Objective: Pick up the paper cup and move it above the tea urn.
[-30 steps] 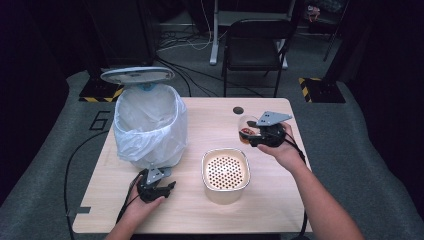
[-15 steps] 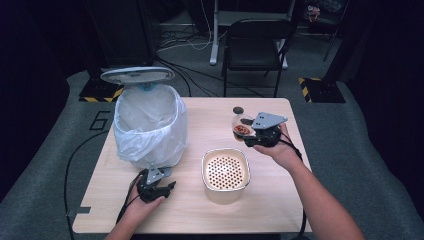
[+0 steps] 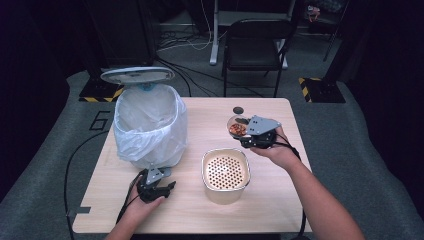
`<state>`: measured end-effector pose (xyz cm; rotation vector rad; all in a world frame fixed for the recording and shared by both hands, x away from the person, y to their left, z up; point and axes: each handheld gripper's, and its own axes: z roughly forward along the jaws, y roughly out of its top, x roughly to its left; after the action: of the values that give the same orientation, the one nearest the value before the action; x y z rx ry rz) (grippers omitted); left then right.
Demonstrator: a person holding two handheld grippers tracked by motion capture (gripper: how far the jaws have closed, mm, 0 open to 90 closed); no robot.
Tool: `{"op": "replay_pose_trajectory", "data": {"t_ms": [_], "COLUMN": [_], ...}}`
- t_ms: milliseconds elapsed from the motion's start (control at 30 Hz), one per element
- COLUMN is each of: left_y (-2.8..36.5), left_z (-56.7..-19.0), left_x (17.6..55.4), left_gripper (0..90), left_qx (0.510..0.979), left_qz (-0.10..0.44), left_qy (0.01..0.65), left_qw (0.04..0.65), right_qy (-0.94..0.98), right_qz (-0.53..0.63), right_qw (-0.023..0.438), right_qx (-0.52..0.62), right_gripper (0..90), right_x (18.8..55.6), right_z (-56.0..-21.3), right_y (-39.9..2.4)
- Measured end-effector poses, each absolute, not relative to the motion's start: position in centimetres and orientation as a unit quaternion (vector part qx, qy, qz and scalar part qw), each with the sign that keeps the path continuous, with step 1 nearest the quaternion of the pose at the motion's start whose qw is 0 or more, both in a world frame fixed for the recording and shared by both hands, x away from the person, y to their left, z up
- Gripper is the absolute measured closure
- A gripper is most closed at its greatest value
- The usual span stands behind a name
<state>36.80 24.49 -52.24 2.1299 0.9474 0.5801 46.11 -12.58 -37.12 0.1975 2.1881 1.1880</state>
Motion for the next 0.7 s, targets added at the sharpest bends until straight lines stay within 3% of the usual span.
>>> {"op": "replay_pose_trajectory", "data": {"t_ms": [700], "left_y": [24.5], "left_z": [-52.2], "left_x": [36.8], "left_gripper": [36.7], "left_qx": [0.827], "left_qz": [0.225], "left_qy": [0.367], "left_qw": [0.361], "right_qy": [0.836], "right_qz": [0.388], "right_qw": [0.386], "right_qx": [-0.035], "right_gripper": [49.1], "right_x": [43.8], "right_z": [-37.2], "right_y": [-11.3]}}
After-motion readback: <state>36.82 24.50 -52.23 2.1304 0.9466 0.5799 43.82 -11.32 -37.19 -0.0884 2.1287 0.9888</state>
